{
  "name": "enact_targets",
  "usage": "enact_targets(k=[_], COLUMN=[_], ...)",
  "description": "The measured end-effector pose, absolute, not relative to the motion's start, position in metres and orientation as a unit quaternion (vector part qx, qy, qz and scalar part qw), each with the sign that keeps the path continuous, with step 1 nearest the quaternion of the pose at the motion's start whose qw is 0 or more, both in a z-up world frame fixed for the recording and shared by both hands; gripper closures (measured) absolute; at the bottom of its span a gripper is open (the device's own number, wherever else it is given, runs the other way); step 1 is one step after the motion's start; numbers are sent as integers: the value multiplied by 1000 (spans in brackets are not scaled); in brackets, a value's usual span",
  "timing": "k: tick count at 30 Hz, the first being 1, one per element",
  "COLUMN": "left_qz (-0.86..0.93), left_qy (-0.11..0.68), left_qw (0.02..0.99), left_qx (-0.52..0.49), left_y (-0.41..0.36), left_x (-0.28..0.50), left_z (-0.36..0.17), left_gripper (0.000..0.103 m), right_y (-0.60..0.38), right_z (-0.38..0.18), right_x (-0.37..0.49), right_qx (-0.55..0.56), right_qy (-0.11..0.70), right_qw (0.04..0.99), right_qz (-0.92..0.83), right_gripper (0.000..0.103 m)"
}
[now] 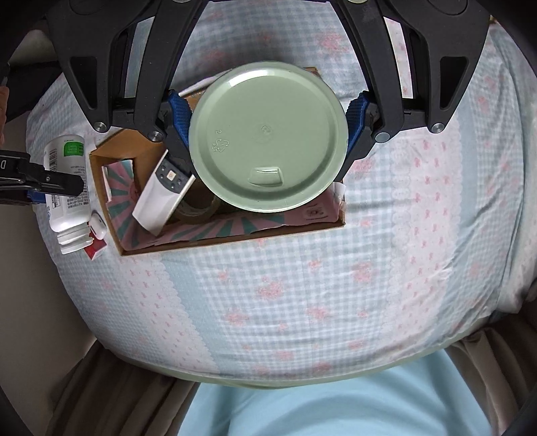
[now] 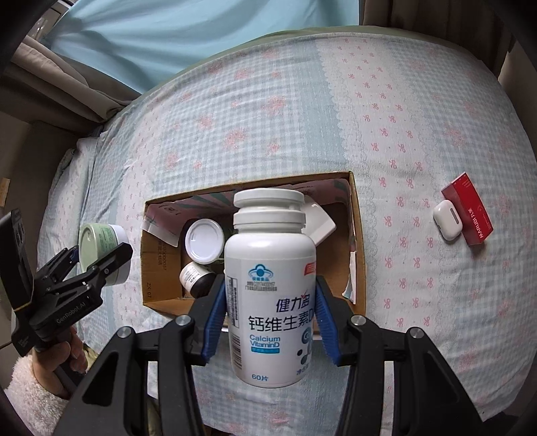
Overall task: Organize rigid objects
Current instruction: 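Carry the green lid with the left tool while the right tool carries the bottle into the box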
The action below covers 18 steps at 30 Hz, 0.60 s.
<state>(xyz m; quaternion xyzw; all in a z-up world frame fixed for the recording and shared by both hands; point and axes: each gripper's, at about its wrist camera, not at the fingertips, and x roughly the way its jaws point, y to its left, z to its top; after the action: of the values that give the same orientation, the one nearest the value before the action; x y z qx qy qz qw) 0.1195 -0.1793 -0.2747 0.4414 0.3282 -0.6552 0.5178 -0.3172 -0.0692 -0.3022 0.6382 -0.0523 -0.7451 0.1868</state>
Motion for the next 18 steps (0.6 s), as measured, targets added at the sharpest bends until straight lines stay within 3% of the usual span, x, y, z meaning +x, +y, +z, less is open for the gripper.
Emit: enact_targets(k=[9, 18], left_qz=[-645, -634], left_qy=[308, 302], left_qw=[519, 526], left_qx=[468, 480], left_y=[-205, -205], left_x=[110, 111], left_z=[-350, -375], left_gripper=[34, 34], right_y=[-79, -79], right_z=[-358, -388], right_x=[-327, -322], right_qx=[609, 600], right_qy=[8, 31], right_qw=[178, 180], right_qz=[-772, -779], right_gripper=[58, 57])
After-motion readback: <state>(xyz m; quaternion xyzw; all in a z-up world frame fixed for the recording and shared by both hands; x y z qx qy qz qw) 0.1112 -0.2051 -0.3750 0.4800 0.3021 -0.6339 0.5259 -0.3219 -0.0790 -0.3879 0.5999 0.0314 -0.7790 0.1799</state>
